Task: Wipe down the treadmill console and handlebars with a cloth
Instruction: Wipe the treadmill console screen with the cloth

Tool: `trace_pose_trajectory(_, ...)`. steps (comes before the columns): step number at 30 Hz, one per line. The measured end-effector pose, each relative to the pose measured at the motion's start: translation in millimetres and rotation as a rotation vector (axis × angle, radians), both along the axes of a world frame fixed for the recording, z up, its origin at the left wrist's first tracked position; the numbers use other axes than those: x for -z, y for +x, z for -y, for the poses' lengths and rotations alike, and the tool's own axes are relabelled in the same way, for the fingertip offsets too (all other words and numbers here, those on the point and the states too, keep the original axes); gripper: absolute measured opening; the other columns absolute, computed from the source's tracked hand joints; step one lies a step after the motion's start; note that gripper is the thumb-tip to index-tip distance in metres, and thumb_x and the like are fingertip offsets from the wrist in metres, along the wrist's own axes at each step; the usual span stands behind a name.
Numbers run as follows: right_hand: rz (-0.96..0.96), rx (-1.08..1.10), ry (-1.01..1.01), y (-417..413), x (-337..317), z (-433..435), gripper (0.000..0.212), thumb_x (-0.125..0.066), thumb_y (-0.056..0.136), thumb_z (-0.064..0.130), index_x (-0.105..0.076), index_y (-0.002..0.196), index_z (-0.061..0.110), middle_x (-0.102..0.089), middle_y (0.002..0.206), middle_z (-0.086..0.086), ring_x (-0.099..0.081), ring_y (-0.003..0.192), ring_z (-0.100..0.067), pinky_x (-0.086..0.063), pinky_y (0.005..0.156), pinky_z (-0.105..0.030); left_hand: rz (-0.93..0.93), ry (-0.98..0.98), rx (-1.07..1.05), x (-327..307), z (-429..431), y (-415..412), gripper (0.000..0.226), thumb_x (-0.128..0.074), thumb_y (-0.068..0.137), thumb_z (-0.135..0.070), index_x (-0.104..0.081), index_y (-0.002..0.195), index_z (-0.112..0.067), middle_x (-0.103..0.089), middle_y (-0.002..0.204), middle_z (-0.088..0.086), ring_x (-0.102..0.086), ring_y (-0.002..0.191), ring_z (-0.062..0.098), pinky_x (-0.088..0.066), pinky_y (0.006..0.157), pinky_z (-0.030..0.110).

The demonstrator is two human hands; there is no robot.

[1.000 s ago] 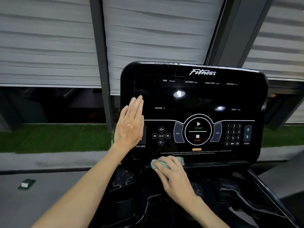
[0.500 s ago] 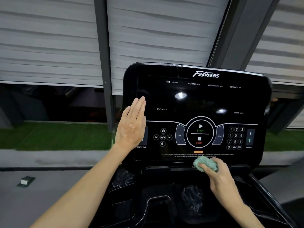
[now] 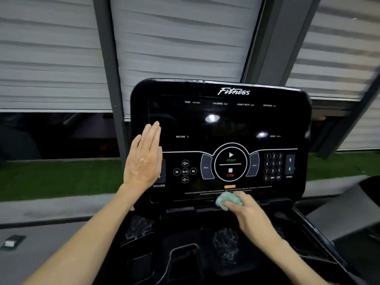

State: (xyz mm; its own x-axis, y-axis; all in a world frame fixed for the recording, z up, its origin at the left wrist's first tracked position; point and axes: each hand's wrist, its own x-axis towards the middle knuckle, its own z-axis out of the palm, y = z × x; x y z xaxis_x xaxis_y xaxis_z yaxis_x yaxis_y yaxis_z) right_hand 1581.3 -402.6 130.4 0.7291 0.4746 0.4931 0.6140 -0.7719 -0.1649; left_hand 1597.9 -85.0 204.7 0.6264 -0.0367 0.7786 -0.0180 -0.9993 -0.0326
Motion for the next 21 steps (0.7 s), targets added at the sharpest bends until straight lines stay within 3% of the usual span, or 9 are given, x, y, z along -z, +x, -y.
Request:
trace_pose_trajectory(4, 0.076, 0.209, -0.081, 13.4, -2.4, 51.3, 0.052, -0.081, 0.058, -0.013, -0.076, 0.1, 0.017, -0.063, 0.1, -0.011, -0.056, 0.074, -0.026, -0.056, 0.062, -0.035, 0.009, 0.012, 0.0, 0.6, 1.4, 0.0, 0.05, -0.036, 0.101, -0.014, -0.029, 0.148, 0.004, -0.029, 0.157, 0.016, -0.03, 0.144, 0.03, -0.027, 0.113, 0.041)
trace_pose_trajectory(8, 0.095, 0.318, -0.043, 16.1, -3.9, 48.5, 0.055, -0.078, 0.051, -0.017, -0.075, 0.097, 0.012, -0.062, 0.09, -0.013, -0.056, 0.066, -0.029, -0.053, 0.055, -0.036, 0.021, 0.0, 0.001, 1.0, 2.2, 0.9, 0.05, -0.038, 0.101, -0.013, -0.03, 0.147, 0.005, -0.03, 0.157, 0.017, -0.031, 0.144, 0.031, -0.027, 0.113, 0.041)
trace_pose_trajectory(16, -0.044, -0.079, -0.009, 0.8, -3.3, -13.6, 0.034, -0.077, 0.074, 0.001, -0.074, 0.102, 0.019, -0.062, 0.1, -0.007, -0.062, 0.084, -0.026, -0.056, 0.063, -0.028, 0.03, -0.061, -0.011, -4.0, 13.0, -0.6, 0.049, -0.04, 0.097, -0.012, -0.038, 0.144, 0.003, -0.035, 0.154, 0.017, -0.031, 0.143, 0.034, -0.031, 0.112, 0.049)
trace_pose_trajectory(19, -0.055, -0.106, -0.043, 1.0, -7.6, -5.2, 0.036, -0.079, 0.074, 0.003, -0.074, 0.105, 0.022, -0.06, 0.108, -0.007, -0.062, 0.09, -0.025, -0.056, 0.064, -0.026, 0.059, -0.04, 0.127, -19.6, 36.5, 4.2, 0.047, -0.048, 0.092, -0.011, -0.049, 0.137, 0.002, -0.044, 0.146, 0.019, -0.037, 0.138, 0.038, -0.033, 0.111, 0.051)
trace_pose_trajectory(21, -0.036, -0.107, -0.062, 3.1, -11.2, 7.9, 0.037, -0.082, 0.07, 0.003, -0.075, 0.101, 0.023, -0.061, 0.108, -0.004, -0.063, 0.088, -0.023, -0.055, 0.064, -0.023, 0.063, 0.037, 0.26, -37.8, 56.8, 16.4, 0.042, -0.049, 0.091, -0.009, -0.055, 0.131, 0.0, -0.05, 0.14, 0.016, -0.045, 0.134, 0.032, -0.037, 0.109, 0.048)
